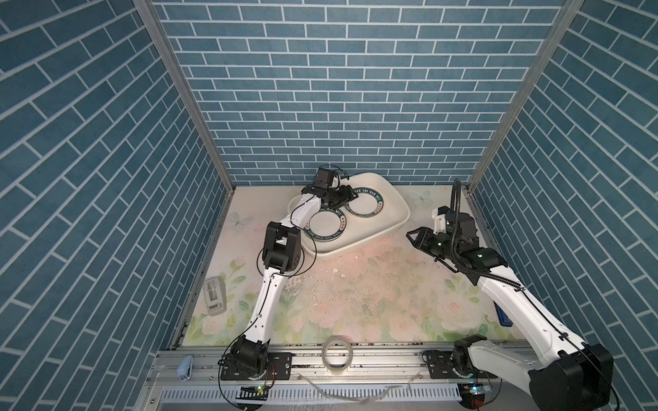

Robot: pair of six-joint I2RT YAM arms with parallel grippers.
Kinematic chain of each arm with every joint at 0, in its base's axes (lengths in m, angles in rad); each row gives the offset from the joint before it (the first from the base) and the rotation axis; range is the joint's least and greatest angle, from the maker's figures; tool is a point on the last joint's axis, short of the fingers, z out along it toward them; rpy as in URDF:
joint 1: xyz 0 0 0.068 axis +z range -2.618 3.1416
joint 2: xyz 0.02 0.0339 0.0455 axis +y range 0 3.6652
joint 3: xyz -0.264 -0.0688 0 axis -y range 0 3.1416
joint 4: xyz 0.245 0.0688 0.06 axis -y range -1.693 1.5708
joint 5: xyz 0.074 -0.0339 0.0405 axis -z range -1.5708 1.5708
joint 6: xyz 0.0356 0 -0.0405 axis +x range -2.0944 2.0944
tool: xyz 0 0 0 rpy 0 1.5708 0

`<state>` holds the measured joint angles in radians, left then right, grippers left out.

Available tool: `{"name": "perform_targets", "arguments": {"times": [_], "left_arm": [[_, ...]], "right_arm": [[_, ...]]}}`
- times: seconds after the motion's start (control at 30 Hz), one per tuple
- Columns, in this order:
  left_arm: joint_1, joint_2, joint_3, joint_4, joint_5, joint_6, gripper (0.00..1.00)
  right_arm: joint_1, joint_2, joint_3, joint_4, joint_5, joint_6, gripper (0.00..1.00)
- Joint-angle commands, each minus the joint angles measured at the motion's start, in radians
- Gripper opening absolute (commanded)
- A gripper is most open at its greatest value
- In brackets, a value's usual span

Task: Place the plates into the plastic bin on the countertop
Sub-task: 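Open the left gripper and lift it out of the bin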

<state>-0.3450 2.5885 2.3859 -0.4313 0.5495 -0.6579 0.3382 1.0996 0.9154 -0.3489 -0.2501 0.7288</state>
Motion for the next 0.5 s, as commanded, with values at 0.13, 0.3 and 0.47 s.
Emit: {"name": "perform_targets", "arguments": {"times": [0.13,0.3,0.47], "left_arm": [[0.002,-0.299,0.053,-0.17,-0.006,0.243,0.76],[0.012,-0.512,0.042,-0.408,-0.017,0.464,0.79],[0.096,-0.821,-0.285,-0.506,0.004,0.492,0.82]], "right_arm": [[-0.006,0.008,0.052,0.05,-0.032,0.003,0.43],[-0.007,0.063,0.091,0.104,-0.15,0.003,0.42],[-0.003,0.133,0.071,0.226,-0.298,0.049,0.4]]}}
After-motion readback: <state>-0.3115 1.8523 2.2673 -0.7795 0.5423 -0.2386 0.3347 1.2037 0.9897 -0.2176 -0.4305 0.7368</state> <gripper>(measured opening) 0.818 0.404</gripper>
